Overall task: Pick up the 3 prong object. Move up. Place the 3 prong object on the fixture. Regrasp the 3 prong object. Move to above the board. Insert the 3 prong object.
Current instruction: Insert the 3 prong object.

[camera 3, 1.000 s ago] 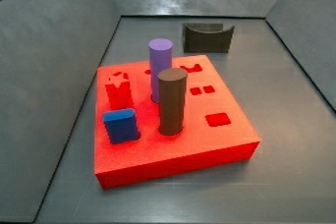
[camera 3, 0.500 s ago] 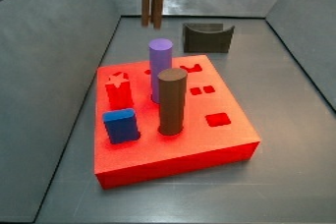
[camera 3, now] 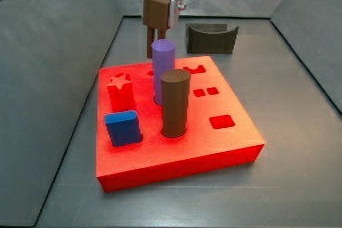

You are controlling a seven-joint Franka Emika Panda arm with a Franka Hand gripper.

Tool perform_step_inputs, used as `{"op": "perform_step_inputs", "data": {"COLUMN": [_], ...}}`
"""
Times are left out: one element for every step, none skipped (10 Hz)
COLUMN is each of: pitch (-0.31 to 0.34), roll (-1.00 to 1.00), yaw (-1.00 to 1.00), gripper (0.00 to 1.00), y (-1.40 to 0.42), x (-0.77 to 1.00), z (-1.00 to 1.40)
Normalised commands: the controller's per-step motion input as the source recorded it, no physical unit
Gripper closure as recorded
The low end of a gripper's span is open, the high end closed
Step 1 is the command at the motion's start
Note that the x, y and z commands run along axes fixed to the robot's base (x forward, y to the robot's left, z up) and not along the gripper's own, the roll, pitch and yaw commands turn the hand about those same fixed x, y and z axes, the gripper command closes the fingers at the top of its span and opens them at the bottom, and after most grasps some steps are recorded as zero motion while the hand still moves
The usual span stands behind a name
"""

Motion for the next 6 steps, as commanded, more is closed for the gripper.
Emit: {"op": "perform_step_inputs", "data": {"pitch": [-0.013, 0.0, 0.0, 0.0, 0.0, 0.0], "roll": [0.0, 0.07, -0.01, -0.02, 0.0, 0.06], "yaw": [-0.31, -0.4, 0.0, 0.0, -0.01, -0.09], "gripper": [1.0, 1.0, 1.0, 1.0, 1.0, 1.0], "y": [0.0, 0.0, 0.0, 0.0, 0.0, 0.0], "x": [0.0, 0.0, 0.0, 0.0, -0.09, 0.0], "z": [-0.43, -0.65, 0.0, 0.0, -0.08, -0.29]}}
